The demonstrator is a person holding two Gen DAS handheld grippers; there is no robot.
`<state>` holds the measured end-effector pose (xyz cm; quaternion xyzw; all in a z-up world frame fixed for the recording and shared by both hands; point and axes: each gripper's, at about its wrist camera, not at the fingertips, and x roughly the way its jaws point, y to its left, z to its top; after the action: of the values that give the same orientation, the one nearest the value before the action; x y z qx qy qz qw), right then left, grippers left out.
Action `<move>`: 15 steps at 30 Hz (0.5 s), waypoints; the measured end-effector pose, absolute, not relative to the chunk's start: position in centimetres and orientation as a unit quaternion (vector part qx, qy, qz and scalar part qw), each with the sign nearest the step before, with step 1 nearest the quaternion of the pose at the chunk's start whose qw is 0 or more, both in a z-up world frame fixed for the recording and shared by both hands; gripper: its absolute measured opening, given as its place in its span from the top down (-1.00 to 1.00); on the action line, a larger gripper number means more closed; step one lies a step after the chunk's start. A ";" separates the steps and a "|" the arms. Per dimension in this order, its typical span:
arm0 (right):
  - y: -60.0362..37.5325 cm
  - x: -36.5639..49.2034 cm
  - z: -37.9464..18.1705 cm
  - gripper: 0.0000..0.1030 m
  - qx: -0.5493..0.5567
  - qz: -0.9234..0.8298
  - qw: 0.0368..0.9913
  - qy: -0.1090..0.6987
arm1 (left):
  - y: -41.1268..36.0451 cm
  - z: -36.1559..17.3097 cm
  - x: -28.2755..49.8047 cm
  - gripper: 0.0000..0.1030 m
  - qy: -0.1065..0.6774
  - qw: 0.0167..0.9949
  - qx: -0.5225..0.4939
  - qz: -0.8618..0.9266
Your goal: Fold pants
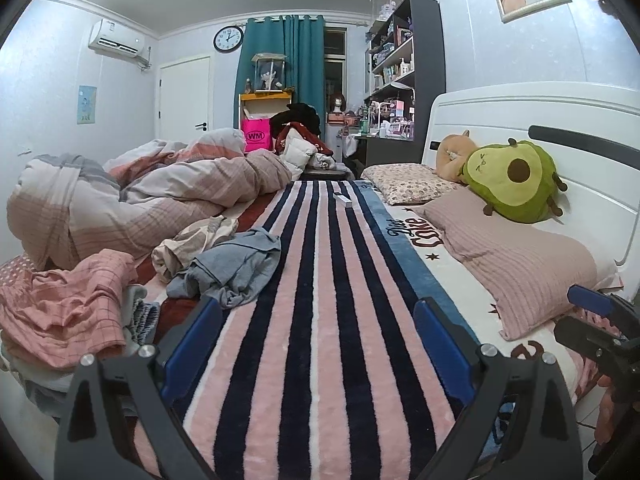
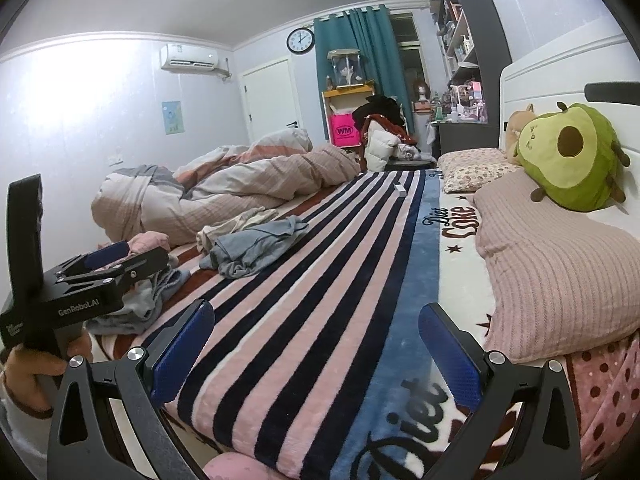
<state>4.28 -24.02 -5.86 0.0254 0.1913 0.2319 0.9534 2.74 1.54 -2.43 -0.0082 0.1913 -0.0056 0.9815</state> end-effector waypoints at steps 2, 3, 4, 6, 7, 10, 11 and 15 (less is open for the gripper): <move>-24.0 4.3 -5.9 -0.98 0.025 0.232 0.953 0.191 | 1.5 -2.4 2.7 -0.85 0.191 0.982 -0.008 -0.006; -24.0 4.3 -5.8 -0.98 0.025 0.233 0.953 0.192 | 1.5 -2.4 2.8 -0.85 0.191 0.982 -0.008 -0.006; -24.0 4.3 -5.8 -0.98 0.025 0.234 0.953 0.192 | 1.5 -2.4 2.7 -0.86 0.191 0.982 -0.008 -0.006; -24.0 4.4 -5.8 -0.98 0.024 0.234 0.953 0.193 | 1.5 -2.4 2.8 -0.86 0.191 0.981 -0.009 -0.005; -24.0 4.5 -5.8 -0.98 0.024 0.234 0.953 0.193 | 1.5 -2.4 2.8 -0.86 0.192 0.981 -0.010 -0.005; -24.0 4.5 -5.8 -0.98 0.024 0.234 0.953 0.193 | 1.5 -2.4 2.7 -0.86 0.192 0.981 -0.010 -0.004; -24.0 4.5 -5.8 -0.98 0.023 0.235 0.953 0.193 | 1.4 -2.4 2.7 -0.86 0.192 0.981 -0.011 -0.004; -23.8 4.5 -5.8 -0.98 0.021 0.235 0.952 0.193 | 1.4 -2.4 2.7 -0.86 0.192 0.981 -0.013 -0.006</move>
<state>4.53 -23.84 -5.77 0.0213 0.1931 0.2348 0.9524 2.69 1.35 -2.42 -0.0133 0.1920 -0.0060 0.9813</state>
